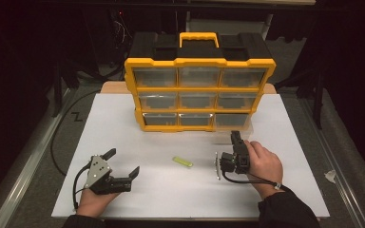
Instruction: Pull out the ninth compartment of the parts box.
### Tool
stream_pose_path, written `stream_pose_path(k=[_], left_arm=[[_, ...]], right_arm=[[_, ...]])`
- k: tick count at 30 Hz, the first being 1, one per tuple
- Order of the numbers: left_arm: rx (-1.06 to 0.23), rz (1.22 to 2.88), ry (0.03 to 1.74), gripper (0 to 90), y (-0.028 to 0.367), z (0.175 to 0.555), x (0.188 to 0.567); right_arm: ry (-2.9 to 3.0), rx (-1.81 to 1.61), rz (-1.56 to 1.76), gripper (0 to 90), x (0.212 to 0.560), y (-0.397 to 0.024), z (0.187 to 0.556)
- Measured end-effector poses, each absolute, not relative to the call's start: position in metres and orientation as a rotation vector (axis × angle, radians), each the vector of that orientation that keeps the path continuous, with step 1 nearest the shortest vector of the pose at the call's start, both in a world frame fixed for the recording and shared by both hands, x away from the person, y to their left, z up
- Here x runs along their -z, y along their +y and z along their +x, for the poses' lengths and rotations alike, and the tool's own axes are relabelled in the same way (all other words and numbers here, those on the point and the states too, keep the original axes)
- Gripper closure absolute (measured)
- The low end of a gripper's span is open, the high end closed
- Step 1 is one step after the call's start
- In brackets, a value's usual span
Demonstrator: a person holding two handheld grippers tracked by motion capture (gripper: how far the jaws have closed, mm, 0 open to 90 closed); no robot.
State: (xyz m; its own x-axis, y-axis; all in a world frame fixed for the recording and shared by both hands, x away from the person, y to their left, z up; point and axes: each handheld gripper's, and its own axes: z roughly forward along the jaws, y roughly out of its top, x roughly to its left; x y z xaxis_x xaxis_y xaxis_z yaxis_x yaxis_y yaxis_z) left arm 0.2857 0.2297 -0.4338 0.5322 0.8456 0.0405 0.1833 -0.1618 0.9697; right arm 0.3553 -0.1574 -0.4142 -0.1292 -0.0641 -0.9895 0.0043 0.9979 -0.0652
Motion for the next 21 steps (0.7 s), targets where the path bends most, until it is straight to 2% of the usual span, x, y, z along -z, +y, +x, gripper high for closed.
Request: stream_pose_path(k=[21], left_arm=[[-0.744, 1.657, 0.879, 0.2, 0.23, 0.285, 0.433]], right_arm=[[1.694, 0.045, -0.048, 80.2, 0.414, -0.159, 0.339]])
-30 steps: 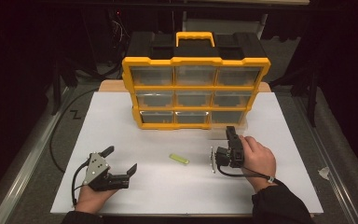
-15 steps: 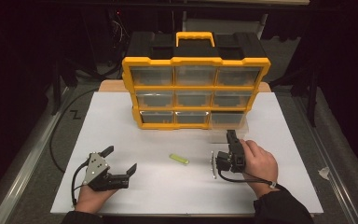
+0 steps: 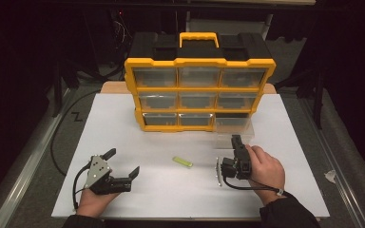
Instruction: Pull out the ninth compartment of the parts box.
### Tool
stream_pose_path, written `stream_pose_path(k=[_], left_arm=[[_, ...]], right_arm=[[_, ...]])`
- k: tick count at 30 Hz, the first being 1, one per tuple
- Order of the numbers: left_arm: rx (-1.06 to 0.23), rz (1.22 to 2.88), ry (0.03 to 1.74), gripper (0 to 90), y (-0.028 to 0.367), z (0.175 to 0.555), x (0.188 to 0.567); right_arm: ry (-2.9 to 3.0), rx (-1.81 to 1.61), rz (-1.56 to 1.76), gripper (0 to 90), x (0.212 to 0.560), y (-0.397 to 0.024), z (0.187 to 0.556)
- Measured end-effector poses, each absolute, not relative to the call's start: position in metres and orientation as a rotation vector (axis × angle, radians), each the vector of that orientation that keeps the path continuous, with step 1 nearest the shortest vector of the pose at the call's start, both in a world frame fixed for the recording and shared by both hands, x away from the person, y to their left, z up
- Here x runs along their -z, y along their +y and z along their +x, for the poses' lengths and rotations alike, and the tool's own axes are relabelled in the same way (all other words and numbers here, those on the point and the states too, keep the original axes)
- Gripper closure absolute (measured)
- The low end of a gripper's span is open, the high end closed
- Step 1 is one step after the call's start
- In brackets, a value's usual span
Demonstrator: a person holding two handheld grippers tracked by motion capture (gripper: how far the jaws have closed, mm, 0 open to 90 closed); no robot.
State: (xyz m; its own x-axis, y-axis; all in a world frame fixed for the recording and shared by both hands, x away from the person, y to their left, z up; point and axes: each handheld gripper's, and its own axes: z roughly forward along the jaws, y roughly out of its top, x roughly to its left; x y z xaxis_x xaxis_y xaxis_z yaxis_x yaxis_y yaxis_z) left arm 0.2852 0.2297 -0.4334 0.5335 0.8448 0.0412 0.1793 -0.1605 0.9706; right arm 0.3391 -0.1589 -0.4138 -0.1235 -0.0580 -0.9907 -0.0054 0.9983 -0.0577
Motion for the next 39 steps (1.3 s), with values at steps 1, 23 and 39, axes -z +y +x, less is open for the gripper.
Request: stream_pose_path(k=[1, 23, 39], left_arm=[[-0.745, 1.657, 0.878, 0.2, 0.23, 0.285, 0.433], [-0.741, 1.66, 0.875, 0.2, 0.229, 0.285, 0.433], [-0.739, 1.664, 0.872, 0.2, 0.228, 0.285, 0.434]], right_arm=[[1.696, 0.045, -0.048, 80.2, 0.415, -0.159, 0.338], [1.701, 0.042, -0.029, 79.4, 0.421, -0.162, 0.338], [1.726, 0.005, -0.013, 67.0, 0.415, -0.159, 0.329]])
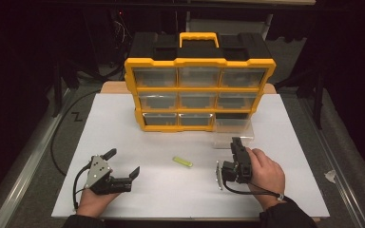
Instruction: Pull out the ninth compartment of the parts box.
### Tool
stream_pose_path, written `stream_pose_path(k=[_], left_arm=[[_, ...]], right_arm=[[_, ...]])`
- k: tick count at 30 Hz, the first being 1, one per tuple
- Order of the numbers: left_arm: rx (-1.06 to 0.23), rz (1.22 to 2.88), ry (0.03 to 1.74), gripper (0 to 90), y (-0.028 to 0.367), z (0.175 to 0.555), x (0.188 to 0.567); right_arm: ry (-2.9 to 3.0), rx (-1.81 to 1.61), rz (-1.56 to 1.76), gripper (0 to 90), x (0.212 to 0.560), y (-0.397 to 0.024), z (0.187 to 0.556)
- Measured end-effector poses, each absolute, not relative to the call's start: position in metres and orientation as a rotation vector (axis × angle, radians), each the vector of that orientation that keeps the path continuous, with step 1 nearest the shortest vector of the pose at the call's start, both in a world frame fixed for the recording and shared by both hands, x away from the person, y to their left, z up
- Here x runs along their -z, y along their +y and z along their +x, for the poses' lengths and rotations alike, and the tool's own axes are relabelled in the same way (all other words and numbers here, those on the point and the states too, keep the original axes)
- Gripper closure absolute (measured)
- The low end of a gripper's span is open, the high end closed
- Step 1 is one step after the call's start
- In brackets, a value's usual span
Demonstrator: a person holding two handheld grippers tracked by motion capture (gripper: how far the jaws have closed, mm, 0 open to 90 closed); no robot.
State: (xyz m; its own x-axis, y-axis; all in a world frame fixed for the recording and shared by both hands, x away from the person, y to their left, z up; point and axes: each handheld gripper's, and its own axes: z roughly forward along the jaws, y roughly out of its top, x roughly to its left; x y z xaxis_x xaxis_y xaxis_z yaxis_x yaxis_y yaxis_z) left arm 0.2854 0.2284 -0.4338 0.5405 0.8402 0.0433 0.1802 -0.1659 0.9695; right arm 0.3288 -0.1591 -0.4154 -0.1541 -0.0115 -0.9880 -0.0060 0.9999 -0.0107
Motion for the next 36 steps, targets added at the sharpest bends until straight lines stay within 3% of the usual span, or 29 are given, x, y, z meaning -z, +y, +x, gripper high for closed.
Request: stream_pose_path(k=[6, 25, 36], left_arm=[[-0.741, 1.662, 0.867, 0.2, 0.228, 0.284, 0.433], [-0.739, 1.665, 0.857, 0.1, 0.226, 0.284, 0.434], [-0.755, 1.674, 0.866, 0.1, 0.224, 0.283, 0.435]], right_arm=[[1.785, -0.006, 0.004, 54.2, 0.426, -0.158, 0.32], [1.865, -0.059, 0.037, 48.1, 0.452, -0.165, 0.304], [1.893, -0.093, 0.05, 30.1, 0.447, -0.172, 0.3]])
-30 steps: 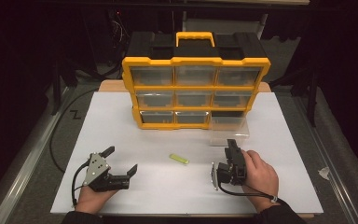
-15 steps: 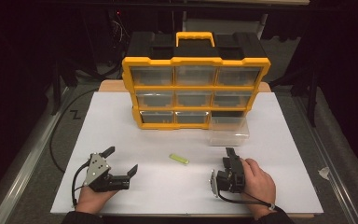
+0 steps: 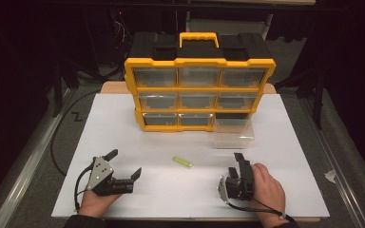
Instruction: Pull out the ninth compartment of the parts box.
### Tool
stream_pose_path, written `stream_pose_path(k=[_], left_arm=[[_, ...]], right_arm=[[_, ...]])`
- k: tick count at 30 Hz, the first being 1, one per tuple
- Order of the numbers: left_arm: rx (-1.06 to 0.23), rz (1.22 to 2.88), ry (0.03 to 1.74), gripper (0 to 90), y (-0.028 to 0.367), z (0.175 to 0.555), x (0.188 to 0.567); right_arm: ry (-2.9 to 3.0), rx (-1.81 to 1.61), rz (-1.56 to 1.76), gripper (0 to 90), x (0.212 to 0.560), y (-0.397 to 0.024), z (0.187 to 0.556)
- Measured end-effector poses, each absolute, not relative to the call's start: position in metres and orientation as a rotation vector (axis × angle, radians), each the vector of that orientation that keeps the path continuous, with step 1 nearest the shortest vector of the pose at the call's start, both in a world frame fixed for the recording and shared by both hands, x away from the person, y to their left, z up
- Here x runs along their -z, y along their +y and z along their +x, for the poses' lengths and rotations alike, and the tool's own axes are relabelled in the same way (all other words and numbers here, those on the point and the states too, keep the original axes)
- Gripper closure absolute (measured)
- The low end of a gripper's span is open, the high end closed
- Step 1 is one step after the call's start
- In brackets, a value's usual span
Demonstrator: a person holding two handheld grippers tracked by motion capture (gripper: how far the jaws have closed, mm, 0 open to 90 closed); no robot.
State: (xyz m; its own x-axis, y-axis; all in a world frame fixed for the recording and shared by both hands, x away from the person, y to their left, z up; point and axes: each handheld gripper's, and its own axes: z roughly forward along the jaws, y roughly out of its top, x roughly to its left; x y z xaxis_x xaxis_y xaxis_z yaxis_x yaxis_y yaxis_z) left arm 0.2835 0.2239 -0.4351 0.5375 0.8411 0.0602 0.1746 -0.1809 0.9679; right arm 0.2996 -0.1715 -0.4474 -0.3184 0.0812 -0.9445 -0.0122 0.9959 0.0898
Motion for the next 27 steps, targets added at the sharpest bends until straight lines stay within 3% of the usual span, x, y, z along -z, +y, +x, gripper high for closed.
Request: stream_pose_path(k=[11, 19, 27], left_arm=[[-0.767, 1.691, 0.865, 0.1, 0.2229, 0.2833, 0.4358], [-0.774, 1.676, 0.866, 0.1, 0.2239, 0.2822, 0.4345], [-0.755, 1.676, 0.896, 0.1, 0.2254, 0.2842, 0.4346]], right_arm=[[1.888, -0.105, 0.063, 24.0, 0.4438, -0.1715, 0.2994], [1.858, -0.118, 0.074, 1.2, 0.445, -0.1697, 0.2998], [1.834, -0.162, 0.108, 0.9, 0.443, -0.1712, 0.2971]])
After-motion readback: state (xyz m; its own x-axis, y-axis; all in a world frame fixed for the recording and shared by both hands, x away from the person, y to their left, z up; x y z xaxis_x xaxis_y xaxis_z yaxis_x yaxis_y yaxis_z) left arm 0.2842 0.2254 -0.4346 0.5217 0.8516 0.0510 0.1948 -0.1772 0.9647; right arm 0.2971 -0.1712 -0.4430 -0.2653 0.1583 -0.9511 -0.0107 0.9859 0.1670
